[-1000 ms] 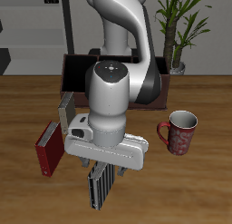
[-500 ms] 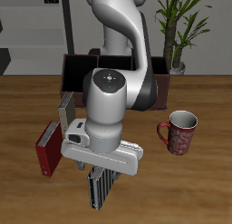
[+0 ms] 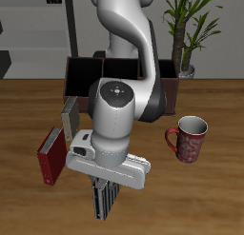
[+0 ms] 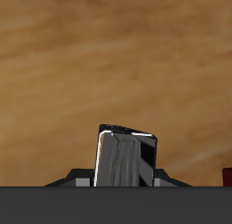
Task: Place the striped book into the back desk caddy's left compartment
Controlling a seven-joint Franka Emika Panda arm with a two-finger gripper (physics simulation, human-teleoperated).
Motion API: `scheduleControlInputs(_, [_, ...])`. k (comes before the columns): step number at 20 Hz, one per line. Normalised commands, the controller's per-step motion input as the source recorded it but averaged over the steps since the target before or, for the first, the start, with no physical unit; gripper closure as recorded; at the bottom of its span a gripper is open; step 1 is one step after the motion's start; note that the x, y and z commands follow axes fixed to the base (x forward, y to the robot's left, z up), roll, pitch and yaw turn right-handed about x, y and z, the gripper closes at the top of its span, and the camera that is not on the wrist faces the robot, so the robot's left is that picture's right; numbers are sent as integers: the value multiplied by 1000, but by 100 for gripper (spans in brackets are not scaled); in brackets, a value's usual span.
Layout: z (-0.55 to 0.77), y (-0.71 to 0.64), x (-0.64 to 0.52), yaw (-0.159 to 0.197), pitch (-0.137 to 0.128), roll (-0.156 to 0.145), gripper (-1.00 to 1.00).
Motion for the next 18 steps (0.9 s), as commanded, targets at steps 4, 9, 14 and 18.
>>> scheduleControlInputs(4, [163, -25, -111, 8, -17, -21, 100])
scheduleControlInputs(9, [338, -8, -67, 18, -36, -4, 100])
scheduleControlInputs(14, [582, -57, -209, 9, -49, -38, 100])
scheduleControlInputs(18, [578, 196, -358, 66, -57, 49, 100])
